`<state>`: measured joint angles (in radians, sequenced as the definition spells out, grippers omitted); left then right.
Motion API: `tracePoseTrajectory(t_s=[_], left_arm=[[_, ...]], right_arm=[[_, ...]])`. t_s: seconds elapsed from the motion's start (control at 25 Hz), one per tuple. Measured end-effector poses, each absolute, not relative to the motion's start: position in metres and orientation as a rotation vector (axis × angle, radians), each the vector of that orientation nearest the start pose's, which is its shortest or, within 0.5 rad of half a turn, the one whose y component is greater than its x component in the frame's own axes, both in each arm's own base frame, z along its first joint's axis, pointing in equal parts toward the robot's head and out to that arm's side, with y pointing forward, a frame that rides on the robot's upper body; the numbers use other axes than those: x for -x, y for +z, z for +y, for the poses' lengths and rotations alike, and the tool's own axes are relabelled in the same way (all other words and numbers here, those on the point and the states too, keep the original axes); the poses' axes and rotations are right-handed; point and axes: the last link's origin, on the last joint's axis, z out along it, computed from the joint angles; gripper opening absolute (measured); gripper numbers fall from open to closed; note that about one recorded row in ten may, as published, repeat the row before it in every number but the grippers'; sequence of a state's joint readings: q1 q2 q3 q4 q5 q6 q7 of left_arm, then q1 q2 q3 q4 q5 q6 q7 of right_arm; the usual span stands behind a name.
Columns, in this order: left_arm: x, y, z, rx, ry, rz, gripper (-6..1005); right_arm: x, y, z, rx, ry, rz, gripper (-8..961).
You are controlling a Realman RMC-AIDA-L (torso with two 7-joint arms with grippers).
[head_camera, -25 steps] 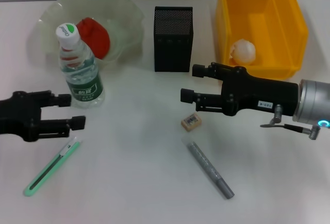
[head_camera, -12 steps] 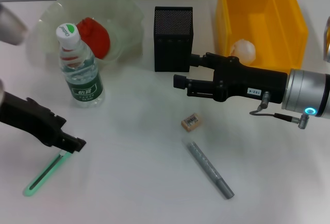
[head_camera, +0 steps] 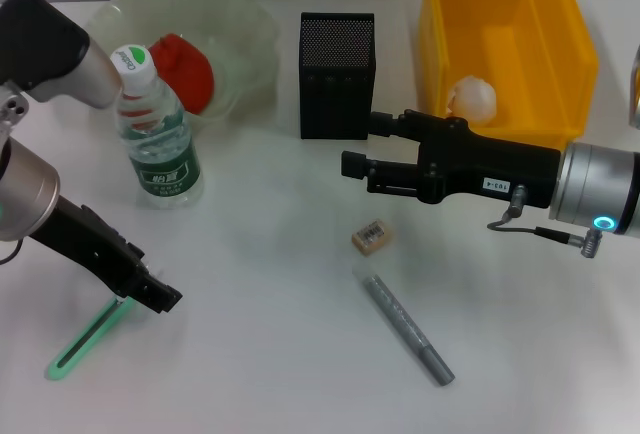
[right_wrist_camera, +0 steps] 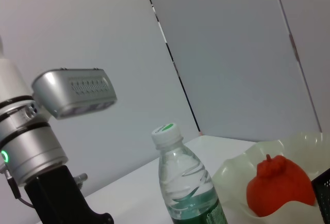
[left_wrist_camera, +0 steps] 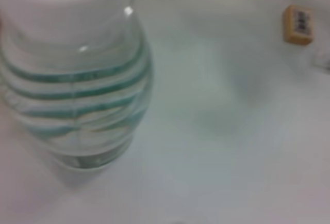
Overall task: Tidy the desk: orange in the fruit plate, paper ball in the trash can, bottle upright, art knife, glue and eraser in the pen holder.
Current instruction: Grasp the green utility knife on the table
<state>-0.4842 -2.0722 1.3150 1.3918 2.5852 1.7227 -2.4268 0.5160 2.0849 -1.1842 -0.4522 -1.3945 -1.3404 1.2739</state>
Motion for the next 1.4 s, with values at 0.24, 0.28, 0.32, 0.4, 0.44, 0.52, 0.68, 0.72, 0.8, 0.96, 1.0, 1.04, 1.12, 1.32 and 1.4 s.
tracePoseTrajectory(t_s=[0.24, 0.28, 0.32, 0.4, 0.44, 0.52, 0.68, 0.72, 0.8, 0.96, 1.0, 1.04, 1.12, 1.32, 1.4], left_arm=[[0.23, 0.013, 0.324, 2.636, 0.626, -1.014, 772], [0.231, 0.013, 0.325, 2.633, 0.625, -1.012, 772], [0.234, 0.012, 0.326, 2.626, 0.63, -1.011, 772], [0.235, 0.012, 0.327, 2.623, 0.639, -1.009, 772], [0.236, 0.011, 0.327, 2.619, 0.649, -1.007, 772], [0.238, 0.01, 0.328, 2.616, 0.659, -1.007, 773], [0.239, 0.01, 0.328, 2.616, 0.663, -1.005, 773], [0.239, 0.009, 0.328, 2.62, 0.664, -0.993, 773], [0.239, 0.009, 0.329, 2.62, 0.662, -0.99, 773], [0.239, 0.009, 0.329, 2.62, 0.662, -0.99, 773], [0.239, 0.009, 0.33, 2.617, 0.659, -0.986, 773], [0.239, 0.009, 0.33, 2.617, 0.659, -0.986, 769], [0.239, 0.009, 0.331, 2.623, 0.66, -0.968, 757], [0.237, 0.006, 0.33, 2.637, 0.678, -0.96, 715], [0.236, 0.005, 0.33, 2.642, 0.684, -0.953, 576]], right_arm=[[-0.232, -0.057, 0.331, 2.636, 0.949, 0.699, 828], [-0.232, -0.058, 0.331, 2.636, 0.948, 0.699, 828], [-0.231, -0.058, 0.332, 2.636, 0.947, 0.698, 828], [-0.231, -0.058, 0.332, 2.635, 0.946, 0.698, 828], [-0.231, -0.058, 0.332, 2.635, 0.946, 0.698, 828], [-0.233, -0.058, 0.332, 2.629, 0.938, 0.703, 828], [-0.234, -0.059, 0.332, 2.627, 0.934, 0.71, 828], [-0.233, -0.059, 0.332, 2.628, 0.934, 0.711, 828], [-0.233, -0.059, 0.332, 2.627, 0.933, 0.71, 828], [-0.234, -0.059, 0.334, 2.622, 0.923, 0.711, 828], [-0.233, -0.059, 0.335, 2.62, 0.918, 0.709, 828], [-0.233, -0.059, 0.335, 2.62, 0.918, 0.709, 828], [-0.232, -0.059, 0.337, 2.62, 0.915, 0.704, 828], [-0.231, -0.059, 0.338, 2.621, 0.915, 0.702, 828], [-0.23, -0.059, 0.339, 2.622, 0.915, 0.7, 828]])
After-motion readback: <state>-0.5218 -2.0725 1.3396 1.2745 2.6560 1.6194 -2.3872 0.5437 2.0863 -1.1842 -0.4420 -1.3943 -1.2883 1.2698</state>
